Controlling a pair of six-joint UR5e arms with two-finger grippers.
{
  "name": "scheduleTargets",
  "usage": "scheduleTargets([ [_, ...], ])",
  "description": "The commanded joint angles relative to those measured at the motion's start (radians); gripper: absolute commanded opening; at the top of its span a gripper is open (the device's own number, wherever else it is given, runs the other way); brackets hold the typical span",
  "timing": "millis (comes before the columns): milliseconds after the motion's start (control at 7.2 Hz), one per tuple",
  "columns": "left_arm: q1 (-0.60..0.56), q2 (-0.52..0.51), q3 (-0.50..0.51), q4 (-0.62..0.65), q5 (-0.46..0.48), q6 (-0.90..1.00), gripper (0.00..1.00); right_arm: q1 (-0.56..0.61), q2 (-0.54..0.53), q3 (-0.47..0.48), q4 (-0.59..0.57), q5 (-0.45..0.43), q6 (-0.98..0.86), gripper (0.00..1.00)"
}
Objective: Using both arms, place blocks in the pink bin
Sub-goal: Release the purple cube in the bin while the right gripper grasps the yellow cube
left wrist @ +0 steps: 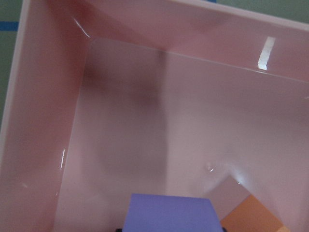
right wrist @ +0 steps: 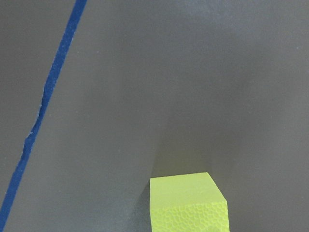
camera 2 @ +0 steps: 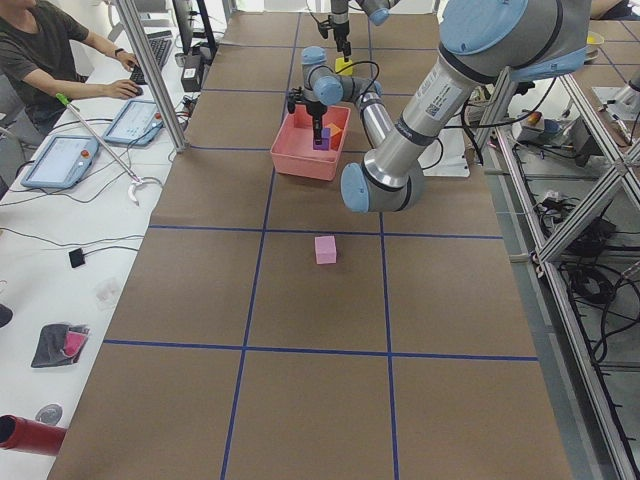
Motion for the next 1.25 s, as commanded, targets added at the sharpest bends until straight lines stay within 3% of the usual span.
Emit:
scheduleTargets([
  [0,0.002,0.0,0.003,0.001,0.0,0.0,0.11,-0.008,-0.001,-0.034,0.013,0.002,0.003,1.0],
  [139,0.002,0.0,0.005,0.001,0.0,0.0,0.22,-0.014,0.001,-0.046,0.013,0.002,0.005,1.0],
  [417,0.004,0.0,0.005,0.003,0.0,0.0,0.59,-0.025,0.004,-0.089,0.062,0.002,0.006,1.0],
  [556,0.002,0.0,0.0,0.003,0.0,-0.002,0.86,-0.028,0.004,-0.12,0.105,0.003,0.019,1.0],
  [694,0.002,-0.002,-0.006,0.003,0.0,-0.003,0.97,-0.031,0.005,-0.123,0.11,0.003,0.023,0.98],
  [833,-0.006,-0.002,-0.027,0.003,0.0,-0.003,0.99,-0.031,0.007,-0.12,0.114,0.003,0.046,0.57],
  [972,-0.025,0.005,-0.074,0.007,-0.001,0.003,0.99,-0.032,0.008,-0.117,0.116,0.005,0.052,0.09],
  [1111,-0.038,0.097,-0.181,0.009,-0.005,0.011,0.99,-0.032,0.007,-0.109,0.119,0.003,0.053,0.0],
])
